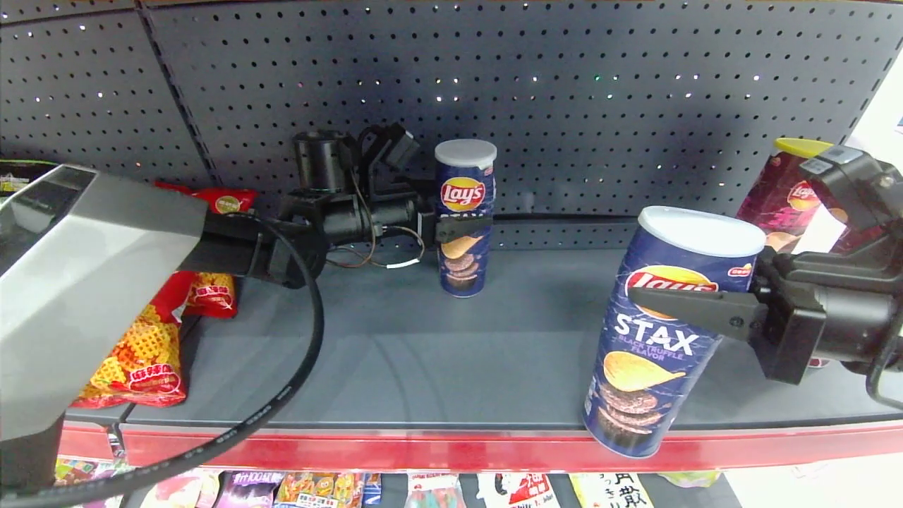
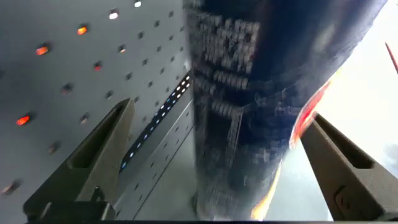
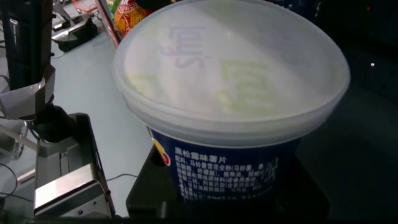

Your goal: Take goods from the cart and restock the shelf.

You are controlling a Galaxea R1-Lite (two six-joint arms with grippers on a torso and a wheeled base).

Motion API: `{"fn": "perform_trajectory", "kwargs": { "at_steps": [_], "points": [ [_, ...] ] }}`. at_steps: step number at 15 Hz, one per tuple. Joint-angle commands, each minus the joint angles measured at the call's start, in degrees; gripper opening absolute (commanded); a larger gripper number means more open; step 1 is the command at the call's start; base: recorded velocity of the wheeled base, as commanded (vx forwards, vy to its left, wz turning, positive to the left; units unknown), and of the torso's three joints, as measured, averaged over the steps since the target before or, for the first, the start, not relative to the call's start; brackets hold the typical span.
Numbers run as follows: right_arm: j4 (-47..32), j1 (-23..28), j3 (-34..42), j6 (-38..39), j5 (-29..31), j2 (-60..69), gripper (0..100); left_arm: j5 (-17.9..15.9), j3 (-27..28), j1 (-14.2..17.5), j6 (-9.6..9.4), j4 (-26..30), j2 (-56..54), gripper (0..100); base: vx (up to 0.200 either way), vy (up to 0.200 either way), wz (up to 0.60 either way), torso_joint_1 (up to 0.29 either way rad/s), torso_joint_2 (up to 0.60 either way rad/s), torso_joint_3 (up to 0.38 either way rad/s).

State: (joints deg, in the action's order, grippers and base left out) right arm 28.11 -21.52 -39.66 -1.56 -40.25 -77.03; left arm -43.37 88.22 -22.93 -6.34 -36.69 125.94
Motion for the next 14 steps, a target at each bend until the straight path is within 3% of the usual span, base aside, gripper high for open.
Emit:
{"fn": "perform_trajectory", "kwargs": {
  "at_steps": [1, 2, 7, 9, 11, 12, 14],
  "points": [
    [0.01, -0.02, 0.19, -0.02, 0.00, 0.04, 0, 0.04, 0.90, -1.15, 0.01, -0.04, 0.97, 100, 0.000, 0.000, 0.00, 0.000, 0.00, 0.000],
    [0.01, -0.02, 0.19, -0.02, 0.00, 0.04, 0, 0.31, 1.07, -1.42, 0.01, -0.04, 1.06, 0, 0.000, 0.000, 0.00, 0.000, 0.00, 0.000],
    [0.01, -0.02, 0.11, -0.02, 0.00, -0.14, 0, 0.48, -0.24, -1.50, 0.01, -1.54, -0.78, 0, 0.000, 0.000, 0.00, 0.000, 0.00, 0.000],
    [0.01, -0.02, -0.07, -0.02, 0.00, -0.22, 0, 0.04, -3.23, -2.12, 0.10, -1.45, -4.30, 0, 0.000, 0.000, 0.00, 0.000, 0.00, 0.000],
    [0.01, -0.02, -0.25, -0.02, 0.00, -0.22, 0, -1.27, -12.37, -4.05, 0.98, -1.28, -12.74, 0, 0.000, 0.000, 0.00, 0.000, 0.00, 0.000],
    [0.01, 0.07, -0.25, -0.02, 0.00, -0.22, 0, -1.45, -13.16, -4.23, 1.15, -1.28, -13.35, 0, 0.000, 0.000, 0.00, 0.000, 0.00, 0.000],
    [0.01, 0.07, -0.25, -0.02, 0.00, -0.40, 0, -1.98, -24.24, -6.95, 2.56, -1.28, -22.14, 0, 0.000, 0.000, 0.00, 0.000, 0.00, 0.000]
  ]
}}
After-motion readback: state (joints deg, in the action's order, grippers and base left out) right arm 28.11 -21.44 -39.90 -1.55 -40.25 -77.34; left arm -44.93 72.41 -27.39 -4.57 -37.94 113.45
